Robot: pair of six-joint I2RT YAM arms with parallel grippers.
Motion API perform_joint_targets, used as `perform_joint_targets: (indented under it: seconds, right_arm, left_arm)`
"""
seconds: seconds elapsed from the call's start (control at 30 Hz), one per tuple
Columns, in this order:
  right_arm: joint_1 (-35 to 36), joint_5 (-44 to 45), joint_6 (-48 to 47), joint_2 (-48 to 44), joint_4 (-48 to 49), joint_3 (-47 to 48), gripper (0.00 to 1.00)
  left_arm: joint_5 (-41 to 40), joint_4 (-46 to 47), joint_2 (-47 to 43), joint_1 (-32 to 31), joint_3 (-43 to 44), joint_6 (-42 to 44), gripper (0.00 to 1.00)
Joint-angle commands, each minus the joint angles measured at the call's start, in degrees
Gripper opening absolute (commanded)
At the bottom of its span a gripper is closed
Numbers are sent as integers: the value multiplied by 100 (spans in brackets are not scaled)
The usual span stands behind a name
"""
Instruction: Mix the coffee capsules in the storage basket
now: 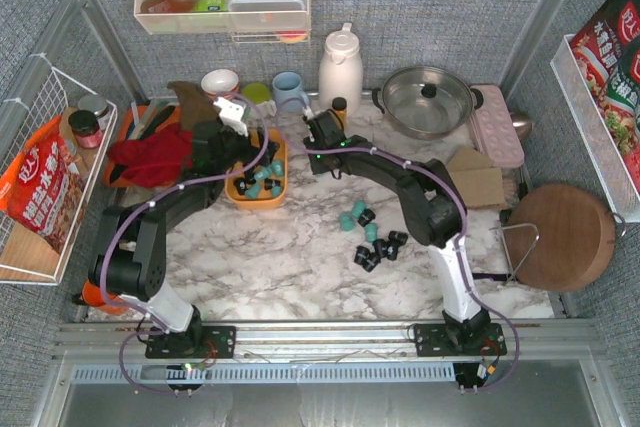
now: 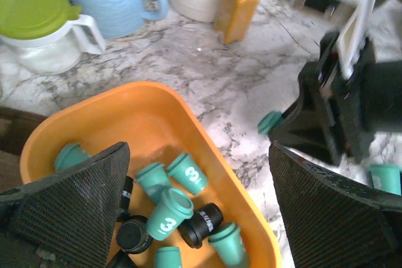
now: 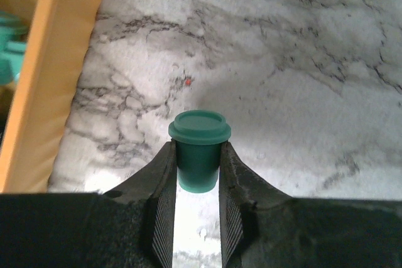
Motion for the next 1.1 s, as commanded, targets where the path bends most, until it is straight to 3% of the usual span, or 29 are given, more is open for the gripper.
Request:
perform_joint_targets:
  seconds: [0.0, 0.23, 0.4, 0.6, 1.07]
  right_arm:
    - [-10, -254, 194, -838, 387, -618, 21]
    - [-1, -724, 752, -2797, 1276, -2532, 20]
    - [16, -1191, 1372, -3950, 2028, -3677, 21]
    - [186, -1352, 1829, -4977, 2565, -4622, 20]
    - [638, -1292, 2190, -5333, 2787, -4928, 19]
  left_arm:
    - [551, 756, -216, -195, -376, 758, 99]
    - [1541, 2355, -602, -844, -1562, 2155, 99]
    - [2107, 3019, -667, -1190, -1862, 2310, 99]
    - [2220, 3111, -803, -1660, -2008, 2592, 99]
    - [1832, 3174, -1018, -2198, -2163, 2849, 97]
